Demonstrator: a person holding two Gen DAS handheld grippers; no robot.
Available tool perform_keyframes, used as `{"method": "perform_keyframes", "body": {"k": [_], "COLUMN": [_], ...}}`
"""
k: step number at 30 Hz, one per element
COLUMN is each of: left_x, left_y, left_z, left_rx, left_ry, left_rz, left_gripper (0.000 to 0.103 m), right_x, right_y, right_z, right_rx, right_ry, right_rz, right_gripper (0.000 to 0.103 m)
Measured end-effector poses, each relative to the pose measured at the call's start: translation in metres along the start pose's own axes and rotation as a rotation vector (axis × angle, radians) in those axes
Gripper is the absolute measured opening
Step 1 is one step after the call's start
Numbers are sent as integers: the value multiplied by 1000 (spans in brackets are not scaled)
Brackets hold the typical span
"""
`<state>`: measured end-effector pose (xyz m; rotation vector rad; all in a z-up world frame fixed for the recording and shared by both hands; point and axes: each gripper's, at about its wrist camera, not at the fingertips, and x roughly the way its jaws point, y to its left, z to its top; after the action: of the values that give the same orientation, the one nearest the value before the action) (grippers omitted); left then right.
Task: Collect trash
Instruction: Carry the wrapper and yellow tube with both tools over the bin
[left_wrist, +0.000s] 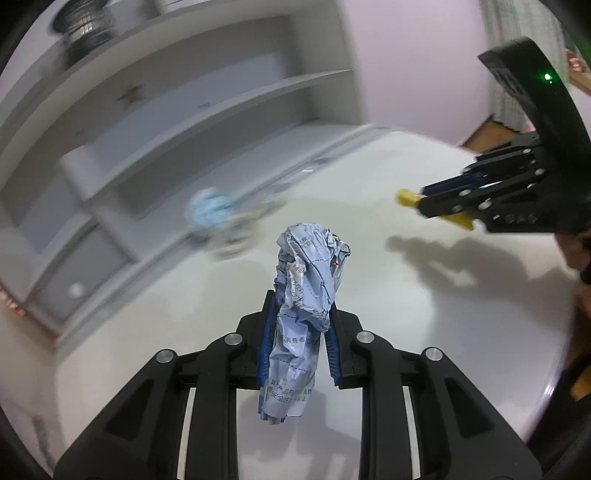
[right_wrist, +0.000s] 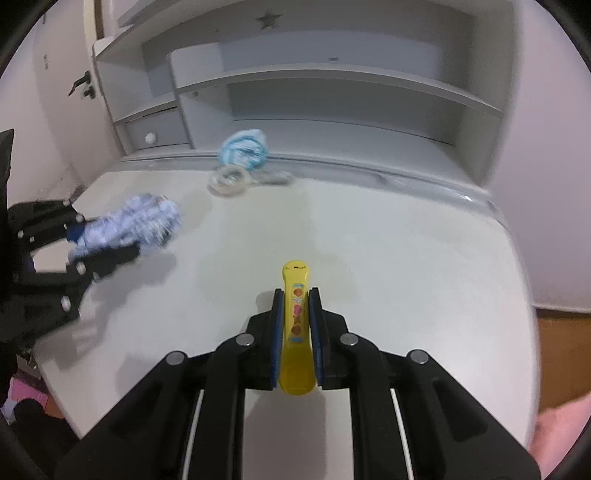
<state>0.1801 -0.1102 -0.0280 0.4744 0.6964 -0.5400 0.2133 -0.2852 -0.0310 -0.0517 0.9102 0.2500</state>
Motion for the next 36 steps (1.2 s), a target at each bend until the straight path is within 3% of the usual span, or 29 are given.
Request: {"method": "perform_keyframes", "body": {"k": [7, 14, 21, 24, 28, 36], "left_x": [0, -10, -6, 8, 50, 168], "left_y": [-111, -242, -362, -404, -448, -499], "left_z": [42, 82, 95, 92, 78, 29], "left_rx": [51, 171, 252, 271, 296, 264], "left_ry": [-52, -142, -164, -121, -73, 115], "left_rz": [-164, -351, -537, -608, -636, -591], "left_gripper": [23, 23, 23, 23, 23, 23], "right_x": [-80, -164, -204, -211, -197, -122], "right_y": [-71, -155, -212, -231, -253, -285], "right_z": [-82, -191, -297, -337, -384, -458], "right_rx": [175, 419, 632, 707, 788, 901], "right_ry": [-53, -103, -77, -68, -37, 42], "right_rz": [-175, -400, -534, -560, -562, -519], "right_gripper": [13, 14, 14, 14, 14, 14]}}
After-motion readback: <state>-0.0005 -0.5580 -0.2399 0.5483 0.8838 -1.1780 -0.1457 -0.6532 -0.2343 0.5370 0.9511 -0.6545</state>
